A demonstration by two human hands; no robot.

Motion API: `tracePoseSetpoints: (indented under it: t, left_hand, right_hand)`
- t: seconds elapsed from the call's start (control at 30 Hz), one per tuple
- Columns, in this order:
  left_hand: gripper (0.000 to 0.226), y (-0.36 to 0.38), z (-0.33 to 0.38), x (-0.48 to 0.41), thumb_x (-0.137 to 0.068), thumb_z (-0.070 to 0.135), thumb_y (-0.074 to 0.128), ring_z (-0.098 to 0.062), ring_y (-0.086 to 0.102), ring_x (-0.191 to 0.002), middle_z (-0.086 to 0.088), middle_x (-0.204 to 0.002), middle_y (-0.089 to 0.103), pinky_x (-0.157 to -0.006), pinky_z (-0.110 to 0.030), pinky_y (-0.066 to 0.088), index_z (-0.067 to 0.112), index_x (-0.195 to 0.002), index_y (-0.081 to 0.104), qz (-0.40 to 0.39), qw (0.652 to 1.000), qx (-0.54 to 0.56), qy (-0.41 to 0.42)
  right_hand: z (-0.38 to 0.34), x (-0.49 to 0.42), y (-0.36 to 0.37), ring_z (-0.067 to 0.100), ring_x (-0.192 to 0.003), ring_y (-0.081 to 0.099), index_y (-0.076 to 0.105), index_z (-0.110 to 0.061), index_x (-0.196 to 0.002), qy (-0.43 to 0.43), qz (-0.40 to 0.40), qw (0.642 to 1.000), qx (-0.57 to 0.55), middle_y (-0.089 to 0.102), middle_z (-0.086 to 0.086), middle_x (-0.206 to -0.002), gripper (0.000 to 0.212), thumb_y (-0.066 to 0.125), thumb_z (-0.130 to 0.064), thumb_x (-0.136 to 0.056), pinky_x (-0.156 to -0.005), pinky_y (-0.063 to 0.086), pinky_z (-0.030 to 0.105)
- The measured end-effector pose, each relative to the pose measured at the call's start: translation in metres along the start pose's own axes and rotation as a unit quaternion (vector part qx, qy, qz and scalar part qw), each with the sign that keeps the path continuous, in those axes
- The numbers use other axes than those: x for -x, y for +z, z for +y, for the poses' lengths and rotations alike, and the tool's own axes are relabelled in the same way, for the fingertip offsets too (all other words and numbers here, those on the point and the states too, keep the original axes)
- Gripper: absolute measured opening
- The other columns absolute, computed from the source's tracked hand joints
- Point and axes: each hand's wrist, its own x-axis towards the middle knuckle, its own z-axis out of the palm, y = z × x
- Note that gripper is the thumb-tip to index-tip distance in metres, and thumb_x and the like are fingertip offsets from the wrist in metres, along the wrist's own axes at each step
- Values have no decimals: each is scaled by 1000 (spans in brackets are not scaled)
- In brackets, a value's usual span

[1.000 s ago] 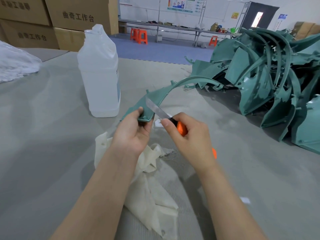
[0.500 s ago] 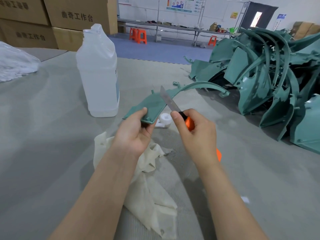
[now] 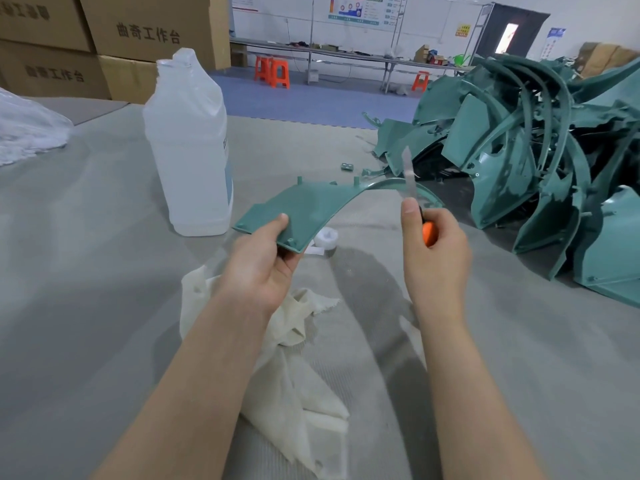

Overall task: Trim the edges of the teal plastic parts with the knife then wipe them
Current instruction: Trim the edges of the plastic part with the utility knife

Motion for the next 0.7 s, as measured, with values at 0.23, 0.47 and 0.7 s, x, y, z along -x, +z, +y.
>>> tracePoseSetpoints:
  t: [0.23, 0.47, 0.7]
  left_hand:
    - [23, 4, -5, 1, -98, 4, 46, -12, 68, -79, -6, -103, 69, -59, -19, 56, 4, -119, 57, -12, 997, -38, 70]
    - [26, 8, -14, 5, -99, 7, 46, -17, 69, -94, -5, -112, 68, -64, -25, 57, 11, -123, 56, -33, 978, -141, 150]
    - [32, 5, -13, 1, -98, 8, 48, -17, 67, -101, -4, -118, 66, -65, -25, 57, 11, -130, 50, -21, 967, -177, 184]
  right_hand:
    - [-23, 16, 9, 0, -45, 42, 61, -18, -76, 28, -110, 985, -127, 51, -13, -50, 29, 72, -45, -80, -48, 33, 8]
    - [-28, 15, 6, 1, -44, 47, 69, -16, -69, 78, -189, 965, -164, 72, 0, -65, 21, 68, -25, -87, -55, 39, 21]
    - [-22, 10, 3, 8, -45, 42, 61, -14, -65, 81, -212, 959, -170, 55, -6, -49, 27, 62, -19, -92, -48, 38, 19]
